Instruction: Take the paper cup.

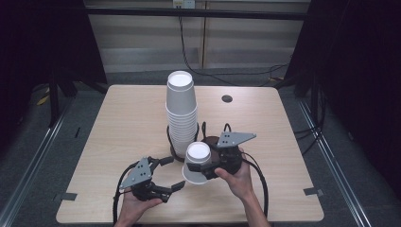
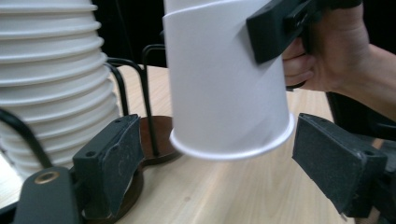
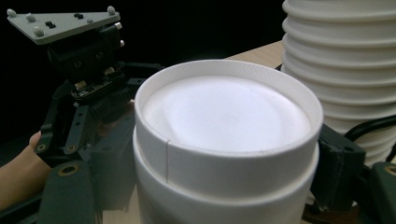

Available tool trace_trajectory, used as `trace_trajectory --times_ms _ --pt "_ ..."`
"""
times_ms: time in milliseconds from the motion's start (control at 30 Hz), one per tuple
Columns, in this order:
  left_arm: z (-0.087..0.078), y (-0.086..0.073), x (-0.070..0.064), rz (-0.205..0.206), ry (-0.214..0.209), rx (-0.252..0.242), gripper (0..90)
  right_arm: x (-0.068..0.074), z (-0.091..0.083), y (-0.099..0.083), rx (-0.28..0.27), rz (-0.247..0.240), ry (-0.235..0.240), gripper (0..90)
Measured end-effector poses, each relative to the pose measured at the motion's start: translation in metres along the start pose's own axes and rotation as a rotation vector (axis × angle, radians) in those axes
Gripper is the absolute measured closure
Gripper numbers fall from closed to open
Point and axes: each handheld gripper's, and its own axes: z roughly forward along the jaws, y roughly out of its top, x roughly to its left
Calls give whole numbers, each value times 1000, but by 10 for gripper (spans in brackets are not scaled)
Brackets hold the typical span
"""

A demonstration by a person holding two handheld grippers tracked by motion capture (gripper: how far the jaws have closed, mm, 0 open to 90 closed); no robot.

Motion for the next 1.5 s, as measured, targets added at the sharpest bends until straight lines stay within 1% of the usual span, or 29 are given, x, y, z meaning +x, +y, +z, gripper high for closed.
trace_trajectory --times_ms 33,67,100,167,200,267,400,433,467,500,600,667,733,833,967,1233,1267,1300,1400,1500 --pt "0 0 0 0 0 0 159 0 0 0 0 0 0 226" --pt "1 1 0 3 -3 3 159 1 2 -1 9 -1 12 225" --pt "2 1 -1 -2 -8 11 159 2 4 -1 12 -2 16 226" --pt "5 2 0 -10 -16 11 158 3 5 -1 13 -1 23 226" --pt "7 2 0 -13 -30 18 158 4 7 -2 9 -4 33 226" --pt "10 2 0 -15 -37 33 158 6 10 -1 5 -7 38 227" --pt "17 2 1 -44 -79 43 155 7 14 0 4 -10 54 228" --pt "17 2 1 -44 -79 43 146 8 15 0 9 -13 55 228" --pt "18 3 2 -40 -75 56 146 8 15 0 9 -13 55 228" --pt "19 3 2 -43 -79 63 134 8 16 0 9 -14 57 228" --pt "24 5 4 -63 -101 73 109 9 18 0 7 -17 66 228" --pt "25 6 4 -69 -100 77 101 10 19 0 6 -18 67 228" --pt "28 7 5 -71 -107 77 95 10 19 0 4 -17 68 228" --pt "31 10 5 -64 -112 97 90 11 21 0 2 -22 73 228" --pt "35 12 5 -71 -136 100 96 13 22 1 -5 -24 84 228" --pt "35 12 5 -57 -133 122 115 12 21 -1 -7 -21 87 228" --pt "34 13 5 -52 -129 143 124 12 22 -1 -11 -12 92 225" --pt "34 14 5 -50 -128 153 129 11 22 -2 -9 -12 94 224" --pt "33 15 6 -57 -134 157 144 11 22 -3 -13 -2 100 216" --pt "33 16 7 -59 -135 163 151 10 23 -2 -7 -6 107 207"
